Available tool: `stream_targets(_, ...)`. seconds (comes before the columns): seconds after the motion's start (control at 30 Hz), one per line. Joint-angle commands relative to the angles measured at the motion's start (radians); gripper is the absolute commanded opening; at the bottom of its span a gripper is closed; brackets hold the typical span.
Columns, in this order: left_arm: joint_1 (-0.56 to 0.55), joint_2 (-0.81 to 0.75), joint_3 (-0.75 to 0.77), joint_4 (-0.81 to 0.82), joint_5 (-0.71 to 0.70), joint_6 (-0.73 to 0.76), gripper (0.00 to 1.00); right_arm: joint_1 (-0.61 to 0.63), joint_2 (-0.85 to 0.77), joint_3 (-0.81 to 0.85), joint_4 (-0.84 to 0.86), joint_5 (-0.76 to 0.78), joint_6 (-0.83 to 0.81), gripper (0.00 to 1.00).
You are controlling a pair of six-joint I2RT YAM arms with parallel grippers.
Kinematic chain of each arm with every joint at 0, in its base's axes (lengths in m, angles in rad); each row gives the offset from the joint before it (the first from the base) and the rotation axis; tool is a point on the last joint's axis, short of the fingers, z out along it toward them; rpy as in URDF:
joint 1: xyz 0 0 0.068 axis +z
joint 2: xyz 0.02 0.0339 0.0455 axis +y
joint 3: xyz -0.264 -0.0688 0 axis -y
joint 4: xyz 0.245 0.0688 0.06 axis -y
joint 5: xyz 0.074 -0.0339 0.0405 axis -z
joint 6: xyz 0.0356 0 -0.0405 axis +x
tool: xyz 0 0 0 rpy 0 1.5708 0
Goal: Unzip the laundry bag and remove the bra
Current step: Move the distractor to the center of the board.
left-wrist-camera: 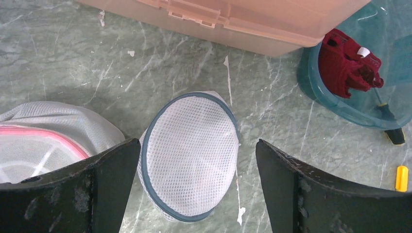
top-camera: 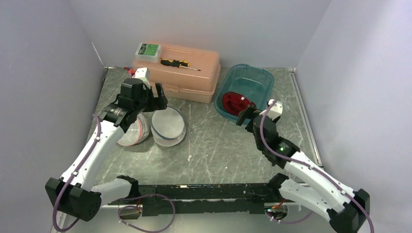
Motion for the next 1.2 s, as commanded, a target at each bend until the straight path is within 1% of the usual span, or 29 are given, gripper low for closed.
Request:
stream_targets(0.0, -0.011, -0.065, -0.010, 0.047, -0.009, -0.023, 0.94, 0.001, -0.148, -0.103, 0.225, -0.199, -0.158, 1.00)
stream_targets(0.07, -0.016, -0.084, -0.022, 0.044, -0.059, -0.041, 0.94, 0.002, -0.205, -0.150, 0.287, -0.243, -0.184, 1.00)
stream_targets(0.13, -0.016, -0.101, -0.027, 0.015, -0.119, -0.083, 0.94, 0.001, -0.253, -0.184, 0.315, -0.233, -0.171, 1.00)
stream_targets(0.2, -0.016, -0.134, -0.046, -0.023, -0.159, -0.119, 0.94, 0.000, -0.269, -0.175, 0.291, -0.254, -0.195, 1.00)
stream_targets(0.27, -0.015, -0.179, -0.086, -0.038, -0.178, -0.141, 0.94, 0.000, -0.241, -0.148, 0.250, -0.286, -0.208, 1.00)
stream_targets(0.37, -0.015, -0.250, -0.138, -0.052, -0.205, -0.151, 0.94, 0.001, -0.173, -0.119, 0.230, -0.352, -0.188, 1.00)
stream_targets(0.43, -0.016, -0.279, -0.140, -0.077, -0.221, -0.147, 0.94, 0.000, -0.123, -0.124, 0.293, -0.469, -0.199, 1.00)
stream_targets(0.5, -0.015, -0.285, -0.132, -0.103, -0.204, -0.137, 0.94, 0.001, -0.053, -0.126, 0.360, -0.602, -0.184, 1.00)
stream_targets(0.6, -0.016, -0.276, -0.121, -0.146, -0.166, -0.134, 0.94, 0.005, 0.099, -0.104, 0.423, -0.718, -0.129, 0.96)
stream_targets(0.67, -0.017, -0.277, -0.132, -0.160, -0.157, -0.150, 0.94, 0.009, 0.189, -0.085, 0.466, -0.785, -0.092, 0.92)
stream_targets(0.73, -0.016, -0.292, -0.154, -0.145, -0.127, -0.157, 0.94, 0.027, 0.263, -0.061, 0.526, -0.837, -0.064, 0.89)
stream_targets(0.9, -0.016, -0.328, -0.219, -0.085, -0.019, -0.187, 0.94, 0.079, 0.397, 0.028, 0.580, -0.846, -0.038, 0.88)
stream_targets(0.97, -0.015, -0.312, -0.254, -0.052, 0.015, -0.203, 0.89, 0.080, 0.436, 0.038, 0.593, -0.837, -0.022, 0.87)
stream_targets(1.03, -0.016, -0.264, -0.269, -0.036, 0.047, -0.215, 0.78, 0.080, 0.459, 0.037, 0.596, -0.819, -0.006, 0.86)
stream_targets(1.07, -0.015, -0.225, -0.265, -0.035, 0.055, -0.215, 0.75, 0.078, 0.465, 0.034, 0.594, -0.814, -0.003, 0.85)
stream_targets(1.1, -0.015, -0.191, -0.256, -0.043, 0.051, -0.219, 0.72, 0.078, 0.466, 0.030, 0.586, -0.805, -0.003, 0.85)
stream_targets(1.17, -0.015, -0.112, -0.231, -0.074, 0.037, -0.226, 0.69, 0.077, 0.445, 0.014, 0.571, -0.790, -0.011, 0.84)
